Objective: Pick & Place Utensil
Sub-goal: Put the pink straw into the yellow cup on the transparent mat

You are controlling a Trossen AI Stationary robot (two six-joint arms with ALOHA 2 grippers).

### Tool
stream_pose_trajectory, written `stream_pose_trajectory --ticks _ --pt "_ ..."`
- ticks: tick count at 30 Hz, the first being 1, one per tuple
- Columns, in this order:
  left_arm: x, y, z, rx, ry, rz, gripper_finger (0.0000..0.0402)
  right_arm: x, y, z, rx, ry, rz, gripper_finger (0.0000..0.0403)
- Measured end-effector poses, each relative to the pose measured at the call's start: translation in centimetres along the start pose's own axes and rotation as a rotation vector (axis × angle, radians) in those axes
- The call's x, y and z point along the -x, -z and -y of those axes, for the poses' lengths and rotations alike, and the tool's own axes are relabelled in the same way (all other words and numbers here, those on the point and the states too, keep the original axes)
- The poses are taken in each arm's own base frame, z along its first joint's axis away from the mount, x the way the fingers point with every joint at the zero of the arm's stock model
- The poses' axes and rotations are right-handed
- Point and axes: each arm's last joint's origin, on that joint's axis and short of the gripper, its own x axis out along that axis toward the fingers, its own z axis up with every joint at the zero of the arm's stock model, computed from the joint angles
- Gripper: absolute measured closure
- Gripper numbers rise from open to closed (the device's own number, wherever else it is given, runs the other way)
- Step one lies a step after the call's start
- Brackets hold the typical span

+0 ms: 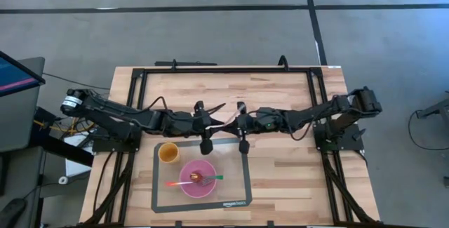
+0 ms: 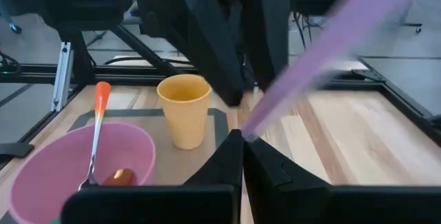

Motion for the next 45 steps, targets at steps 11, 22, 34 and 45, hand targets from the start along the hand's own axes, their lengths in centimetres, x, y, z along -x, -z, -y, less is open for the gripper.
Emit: stream_pose_trajectory --ticks 11,22,34,45 --pt "0.05 -0.17 0.01 0.017 0.005 0.014 0.0337 -0.23 -0.26 -0.18 0.038 -0.004 0.007 0.0403" --pt "0.06 -0.18 0.00 0.017 0.005 0.014 0.0394 -0.22 -0.26 -0.25 0.052 -0.004 0.007 0.0403" --pt "0.07 -0.14 -0.01 0.016 0.004 0.010 0.0395 -0.21 -0.16 -0.24 0.062 0.000 -0.004 0.0324" --pt "0.27 0.52 0.29 -0.003 -0.026 -0.048 0.0394 -0.19 0.18 -0.28 0.064 -0.002 -0.041 0.0244"
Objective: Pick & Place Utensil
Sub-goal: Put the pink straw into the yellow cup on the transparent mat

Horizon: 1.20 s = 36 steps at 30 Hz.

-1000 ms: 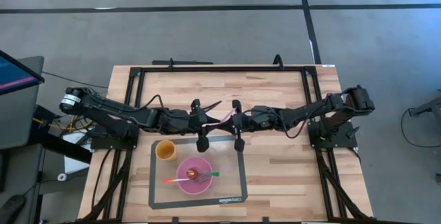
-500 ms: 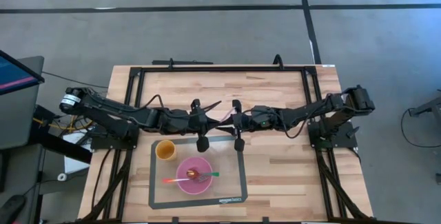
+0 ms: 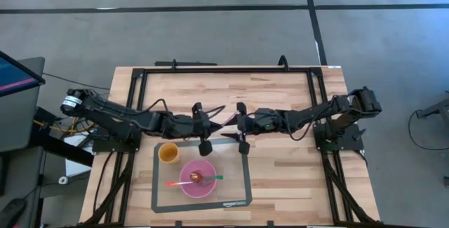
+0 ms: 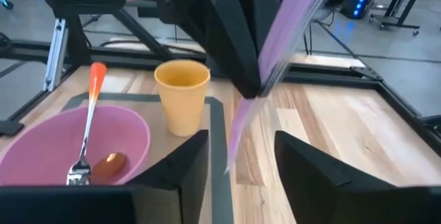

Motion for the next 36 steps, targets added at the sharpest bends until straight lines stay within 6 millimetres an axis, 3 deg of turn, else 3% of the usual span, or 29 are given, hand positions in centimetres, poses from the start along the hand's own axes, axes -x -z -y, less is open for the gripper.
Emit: stream_pose_trajectory --ticks 6,11,18,23,29,32,36 --pt "1.4 0.2 1.2 0.008 -0.045 -0.009 0.0396 0.0 0.3 0.0 0.002 -0.002 -0.031 0.0224" --pt "5.1 -0.6 1.8 0.050 -0.072 0.034 0.0397 0.0 0.4 0.0 0.003 -0.002 -0.041 0.0218" --pt "10.2 0.4 0.9 0.240 -0.112 -0.047 0.0397 0.0 0.4 0.0 0.003 -0.002 -0.043 0.0223" --pt "12.6 0.8 0.1 0.333 -0.057 -0.090 0.0397 0.0 0.4 0.0 0.002 0.000 -0.043 0.0227" --pt "13.7 1.8 -0.3 0.359 -0.002 -0.200 0.0398 0.0 0.5 0.0 0.003 -0.001 -0.047 0.0225" --pt "13.5 2.1 0.1 0.351 0.010 -0.221 0.0398 0.0 0.5 0.0 0.003 -0.001 -0.048 0.0226" --pt "12.8 4.0 0.3 0.298 -0.021 -0.263 0.0398 0.0 0.5 0.0 0.003 -0.001 -0.048 0.0227"
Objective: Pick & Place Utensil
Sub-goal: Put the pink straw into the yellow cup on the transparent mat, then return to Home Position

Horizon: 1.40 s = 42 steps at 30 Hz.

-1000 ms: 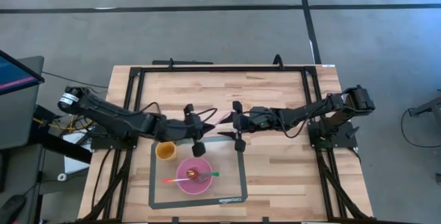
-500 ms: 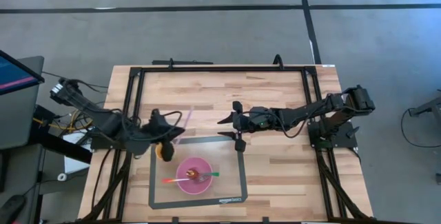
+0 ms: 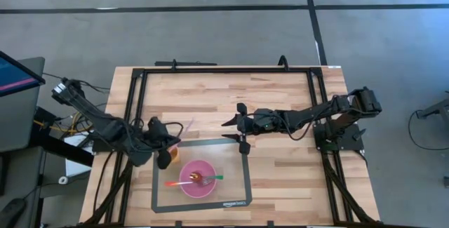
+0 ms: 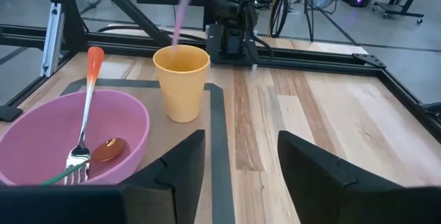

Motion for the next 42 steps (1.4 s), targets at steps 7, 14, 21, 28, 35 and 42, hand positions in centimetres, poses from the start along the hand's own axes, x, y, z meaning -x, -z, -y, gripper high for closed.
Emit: stream_pose_trajectory --ticks 7,14,21,28,35,42 --pt "-2.3 3.2 -0.8 -0.047 -0.108 -0.018 0.0398 0.0 0.0 0.0 0.000 0.000 0.000 0.0228" --pt "-3.4 4.7 -0.8 0.018 -0.072 -0.035 0.0389 0.0 0.0 0.0 0.000 0.000 0.000 0.0228" --pt "-3.9 5.8 -1.2 0.052 -0.069 -0.069 0.0367 0.0 0.0 0.0 0.001 0.000 0.001 0.0230" --pt "-4.0 5.8 -1.1 0.067 -0.059 -0.060 0.0334 0.0 -0.2 0.0 0.000 0.001 0.016 0.0230" --pt "-3.6 5.0 -0.8 0.125 -0.031 -0.035 0.0306 0.1 -0.2 0.0 0.000 0.001 0.018 0.0230" --pt "-1.8 1.9 0.0 0.101 0.025 0.060 0.0305 1.3 -2.8 0.3 -0.005 0.005 0.085 0.0230"
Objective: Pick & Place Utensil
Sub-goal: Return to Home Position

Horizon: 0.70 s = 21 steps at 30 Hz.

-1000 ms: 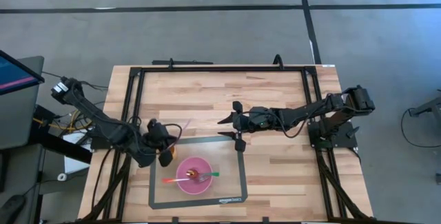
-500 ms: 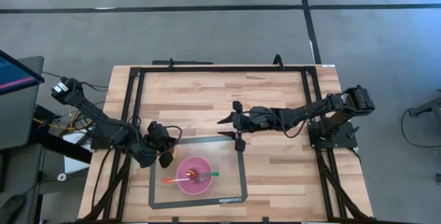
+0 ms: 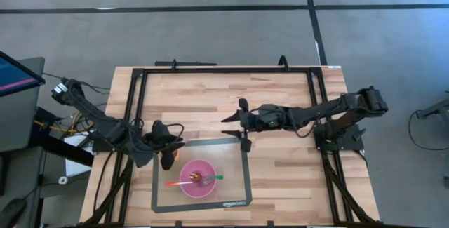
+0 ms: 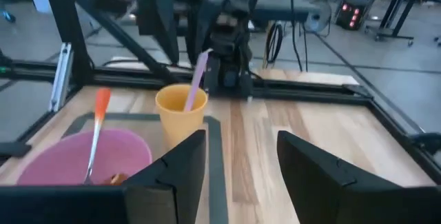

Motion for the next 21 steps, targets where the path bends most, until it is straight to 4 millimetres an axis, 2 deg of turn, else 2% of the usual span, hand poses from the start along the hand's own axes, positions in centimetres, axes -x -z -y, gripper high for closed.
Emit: stream_pose_trajectory --ticks 4,9,12,18,21 --pt "0.8 -1.4 0.4 -0.093 0.018 0.047 0.0305 1.8 -1.4 0.3 0.003 0.018 0.008 0.0230" --pt "1.7 -2.5 0.4 -0.184 0.025 0.104 0.0305 5.1 -3.8 0.9 0.109 0.116 0.035 0.0245" --pt "2.3 -3.0 0.0 -0.214 0.015 0.143 0.0305 7.0 -4.8 1.2 0.117 0.159 0.046 0.0277" --pt "4.2 -4.3 -1.6 -0.216 -0.011 0.242 0.0338 11.0 -6.2 1.7 0.103 0.165 0.055 0.0382" --pt "5.3 -4.8 -2.4 -0.218 0.007 0.273 0.0376 12.8 -6.8 1.9 0.097 0.168 0.079 0.0393"
